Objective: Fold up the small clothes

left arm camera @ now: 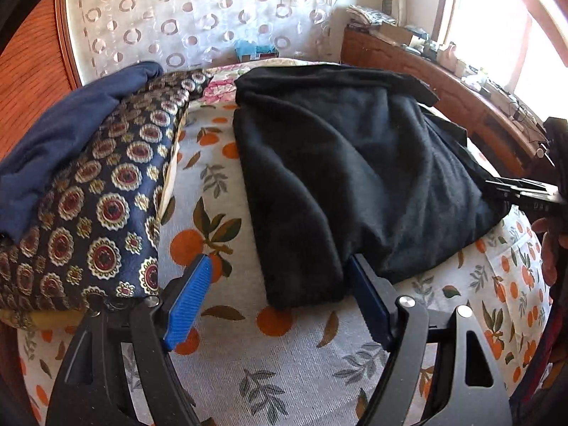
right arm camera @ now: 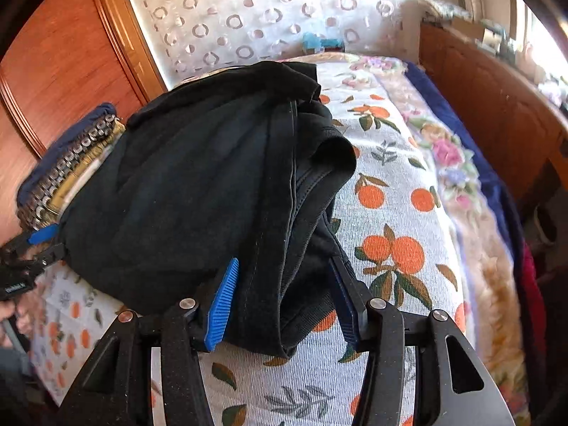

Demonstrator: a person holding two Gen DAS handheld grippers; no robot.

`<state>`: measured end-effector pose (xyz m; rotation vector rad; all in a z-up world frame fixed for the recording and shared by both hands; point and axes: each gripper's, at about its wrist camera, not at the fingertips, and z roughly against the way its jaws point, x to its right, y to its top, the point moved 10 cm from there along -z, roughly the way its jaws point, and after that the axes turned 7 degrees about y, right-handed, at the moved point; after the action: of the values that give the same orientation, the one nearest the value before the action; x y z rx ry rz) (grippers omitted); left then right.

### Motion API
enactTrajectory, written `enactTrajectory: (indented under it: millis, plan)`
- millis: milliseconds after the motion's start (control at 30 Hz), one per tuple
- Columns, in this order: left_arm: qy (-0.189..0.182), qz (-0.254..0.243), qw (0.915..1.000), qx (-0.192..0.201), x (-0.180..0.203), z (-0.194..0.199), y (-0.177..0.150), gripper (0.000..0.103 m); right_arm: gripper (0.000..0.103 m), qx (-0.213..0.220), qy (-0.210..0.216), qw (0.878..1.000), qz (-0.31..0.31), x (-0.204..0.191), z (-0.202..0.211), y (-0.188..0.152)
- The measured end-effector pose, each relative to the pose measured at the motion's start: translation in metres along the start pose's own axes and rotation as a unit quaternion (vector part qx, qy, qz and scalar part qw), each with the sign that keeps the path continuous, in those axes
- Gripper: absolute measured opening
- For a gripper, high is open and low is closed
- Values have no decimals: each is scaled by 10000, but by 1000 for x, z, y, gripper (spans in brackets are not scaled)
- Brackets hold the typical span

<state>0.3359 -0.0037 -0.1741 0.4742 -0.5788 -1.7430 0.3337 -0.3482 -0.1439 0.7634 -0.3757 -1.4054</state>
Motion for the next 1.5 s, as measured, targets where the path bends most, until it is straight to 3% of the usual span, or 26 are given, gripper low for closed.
enactTrajectory:
  millis: [100, 200, 300, 333, 400, 533, 700, 833, 1000, 1267, 1367, 1433, 1500]
  plan:
    - [-167, 81, 9998, -35, -1, -6, -3, 70, 53, -28, -398, 9984, 411, -10, -6, -3]
    - [-396, 71, 9992, 61, 5, -4, -4, 51, 52, 34, -497, 9978, 446, -16, -5, -4]
    - [-596, 59, 9982, 72, 12, -3, -3, 35, 29, 95, -435, 9975, 554, -21, -2, -4]
    - [-674, 82, 9977, 81, 13, 0, -3, 23, 24, 98, -398, 9975, 577, -23, 0, -5]
    - [-840, 180, 9963, 69, 14, 3, -2, 14, 20, 94, -328, 9977, 594, -24, 1, -6]
    - [-916, 263, 9946, 403, 11, 31, 6, 12, 17, 191, -108, 9988, 426, -17, 12, 0]
    - [-1142, 168, 9915, 605, 18, 80, 1, 12, 17, 554, 129, 9973, 470, -26, 71, 4]
    - [-1151, 94, 9925, 412, 22, 96, -28, 12, 17, 419, 341, 9977, 407, -30, 92, -23]
    - [-939, -14, 9951, 297, 27, 91, -54, 12, 17, 108, 283, 9988, 379, -27, 76, -61]
    - [-632, -126, 9971, 403, 24, 94, -64, 17, 17, 171, 257, 9990, 321, -22, 68, -65]
    - [-570, -13, 9972, 482, 14, 102, -60, 44, 17, 232, 226, 9990, 312, -22, 69, -58]
    - [-581, 111, 9960, 672, 6, 110, -53, 73, 17, 239, 227, 9990, 307, -27, 72, -62]
    - [-559, 205, 9954, 751, -1, 114, -47, 81, 17, 260, 207, 9989, 334, -30, 74, -62]
